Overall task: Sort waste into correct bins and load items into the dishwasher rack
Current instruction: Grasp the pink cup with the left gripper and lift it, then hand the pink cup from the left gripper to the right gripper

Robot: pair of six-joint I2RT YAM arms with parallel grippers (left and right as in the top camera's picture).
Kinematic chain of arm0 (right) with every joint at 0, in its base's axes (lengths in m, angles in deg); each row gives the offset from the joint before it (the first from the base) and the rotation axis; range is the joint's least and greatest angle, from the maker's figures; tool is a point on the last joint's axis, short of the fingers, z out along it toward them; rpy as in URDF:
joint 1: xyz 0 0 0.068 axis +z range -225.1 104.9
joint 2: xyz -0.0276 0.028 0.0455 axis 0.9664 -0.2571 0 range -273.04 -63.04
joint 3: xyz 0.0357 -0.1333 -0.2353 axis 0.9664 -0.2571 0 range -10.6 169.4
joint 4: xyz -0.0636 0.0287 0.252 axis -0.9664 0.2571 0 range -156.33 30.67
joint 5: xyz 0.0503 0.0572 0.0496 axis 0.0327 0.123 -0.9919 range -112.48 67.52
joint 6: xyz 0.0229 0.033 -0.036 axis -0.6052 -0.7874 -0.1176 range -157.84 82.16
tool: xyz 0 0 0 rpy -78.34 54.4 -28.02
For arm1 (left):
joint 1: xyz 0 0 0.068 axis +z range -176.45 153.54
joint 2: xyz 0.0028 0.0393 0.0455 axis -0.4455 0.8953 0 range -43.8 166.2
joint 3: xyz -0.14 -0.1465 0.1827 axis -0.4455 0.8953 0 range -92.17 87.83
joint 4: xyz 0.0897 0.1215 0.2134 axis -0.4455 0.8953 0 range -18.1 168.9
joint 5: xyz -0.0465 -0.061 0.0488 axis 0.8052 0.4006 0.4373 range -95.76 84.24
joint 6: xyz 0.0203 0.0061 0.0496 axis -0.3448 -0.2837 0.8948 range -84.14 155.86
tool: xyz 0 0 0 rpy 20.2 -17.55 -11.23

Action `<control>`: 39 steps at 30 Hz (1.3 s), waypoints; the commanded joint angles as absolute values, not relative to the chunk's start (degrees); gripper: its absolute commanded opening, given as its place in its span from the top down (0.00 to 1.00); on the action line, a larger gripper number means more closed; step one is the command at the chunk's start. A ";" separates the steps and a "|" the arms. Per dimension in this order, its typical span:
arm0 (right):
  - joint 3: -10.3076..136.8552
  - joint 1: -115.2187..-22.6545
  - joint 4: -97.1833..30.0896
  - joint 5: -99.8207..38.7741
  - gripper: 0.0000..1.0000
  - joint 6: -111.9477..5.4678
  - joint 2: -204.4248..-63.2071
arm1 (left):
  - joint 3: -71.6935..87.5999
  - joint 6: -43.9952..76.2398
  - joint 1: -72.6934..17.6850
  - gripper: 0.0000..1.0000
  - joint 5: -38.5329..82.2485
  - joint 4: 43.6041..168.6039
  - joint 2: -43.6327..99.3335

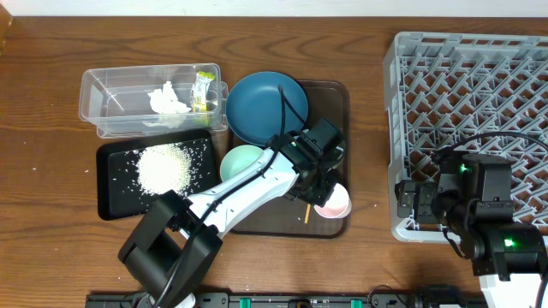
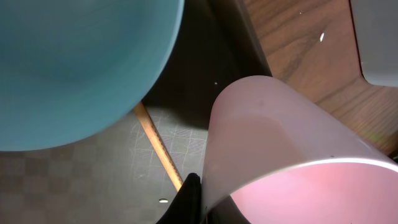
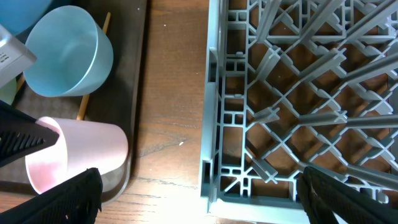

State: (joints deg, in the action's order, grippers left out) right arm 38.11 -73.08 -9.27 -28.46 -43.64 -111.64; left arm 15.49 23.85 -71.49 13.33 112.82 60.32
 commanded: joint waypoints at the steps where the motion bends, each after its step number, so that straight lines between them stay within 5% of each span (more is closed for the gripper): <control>1: 39.11 -71.92 -9.30 -28.41 0.01 -43.14 -111.45 | 14.95 22.60 -70.31 0.94 13.03 113.37 58.77; 12: 39.11 -71.92 -10.32 -17.29 0.01 -51.19 -112.80 | 14.95 21.99 -56.30 0.94 33.49 113.26 47.55; 23: 39.09 -71.92 -23.35 -71.01 0.01 -32.30 -123.18 | 14.97 20.72 -43.14 0.94 64.78 110.75 49.98; 31: 39.09 -71.90 -35.35 -89.70 0.01 -30.88 -129.85 | 14.97 20.70 -43.19 0.94 70.21 108.63 50.53; 39: 39.09 -71.83 -43.96 -93.88 0.01 -31.93 -132.60 | 14.97 20.05 -43.21 0.94 70.36 108.65 50.53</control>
